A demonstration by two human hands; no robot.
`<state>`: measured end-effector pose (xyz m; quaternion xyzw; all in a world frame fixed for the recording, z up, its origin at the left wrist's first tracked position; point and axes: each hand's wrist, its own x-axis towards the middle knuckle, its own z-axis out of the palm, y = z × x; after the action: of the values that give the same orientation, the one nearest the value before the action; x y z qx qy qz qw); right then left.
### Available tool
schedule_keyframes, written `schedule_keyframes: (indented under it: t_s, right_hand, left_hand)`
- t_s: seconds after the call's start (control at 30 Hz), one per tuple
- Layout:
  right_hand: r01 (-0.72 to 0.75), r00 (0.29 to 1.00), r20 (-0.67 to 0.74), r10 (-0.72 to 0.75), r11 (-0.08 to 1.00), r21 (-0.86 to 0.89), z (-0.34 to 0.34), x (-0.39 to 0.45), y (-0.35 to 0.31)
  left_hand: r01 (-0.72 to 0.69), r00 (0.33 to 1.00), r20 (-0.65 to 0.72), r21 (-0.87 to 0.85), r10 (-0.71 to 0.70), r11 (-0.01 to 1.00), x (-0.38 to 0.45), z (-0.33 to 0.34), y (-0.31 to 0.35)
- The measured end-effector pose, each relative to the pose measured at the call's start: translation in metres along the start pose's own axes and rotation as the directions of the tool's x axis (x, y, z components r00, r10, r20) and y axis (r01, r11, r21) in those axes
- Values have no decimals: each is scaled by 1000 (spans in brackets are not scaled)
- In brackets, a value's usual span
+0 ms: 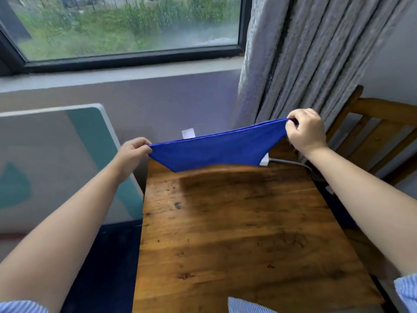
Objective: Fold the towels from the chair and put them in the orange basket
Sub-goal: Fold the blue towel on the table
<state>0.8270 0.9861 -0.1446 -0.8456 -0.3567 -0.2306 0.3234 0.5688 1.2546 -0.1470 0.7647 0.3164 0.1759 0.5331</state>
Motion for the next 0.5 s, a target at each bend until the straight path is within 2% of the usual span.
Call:
schedule_keyframes:
  t_s: [0.07,0.13,0.2,0.23,0.3,0.37,0.43,0.5]
  right_hand:
    - [27,992,124,-27,1000,-1,3,-26,11]
    - [-2,962,274,5,1000,-11,7,-54,17]
    - [-53,875,479,68,998,-44,10,-78,21]
    - [-81,799,591,106,994,-70,11,-87,22]
    - [-109,594,788,161,987,-119,14,-103,29]
    - [-111,350,911,218,975,-191,17,-117,36]
    - [-139,58,959,276,954,-266,19,-131,42]
    - [-170,-204,924,324,917,-360,22,-145,46]
  left_hand:
    - [108,986,123,21,-110,994,-12,3,-21]
    - [199,947,232,123,-223,972,-24,10,-42]
    - [284,875,322,266,-363,921,-35,19,-62]
    - [326,824,355,339,-441,883,-40,23,-72]
    - [409,713,397,434,-578,803,-46,32,-92]
    - [426,631,412,525,-658,737,-54,43,-108]
    - [411,570,405,614,-715,674,-61,54,-115]
    - [384,495,404,692,-769,611,-68,62,-121]
